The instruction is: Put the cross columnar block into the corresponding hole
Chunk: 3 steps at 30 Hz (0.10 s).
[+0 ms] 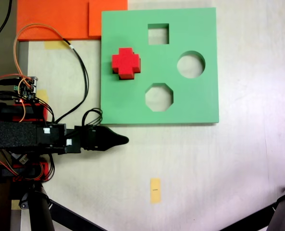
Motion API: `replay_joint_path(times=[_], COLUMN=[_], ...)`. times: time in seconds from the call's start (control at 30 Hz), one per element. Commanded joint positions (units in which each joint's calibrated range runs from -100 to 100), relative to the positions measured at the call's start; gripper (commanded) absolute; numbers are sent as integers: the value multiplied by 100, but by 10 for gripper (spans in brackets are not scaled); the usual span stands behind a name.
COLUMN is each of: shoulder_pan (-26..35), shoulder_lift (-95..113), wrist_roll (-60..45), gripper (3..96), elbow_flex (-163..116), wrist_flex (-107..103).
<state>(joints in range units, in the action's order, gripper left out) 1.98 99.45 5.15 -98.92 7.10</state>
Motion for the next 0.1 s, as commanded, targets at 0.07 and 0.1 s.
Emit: replay_joint_path(times=[0.07,0.1], shoulder_pan=[-54,-54], shoulder_lift=[55,55], wrist_roll=[-20,-20], gripper=[495,495], elbow_flex=[-108,-108], wrist_flex=[-618,-618])
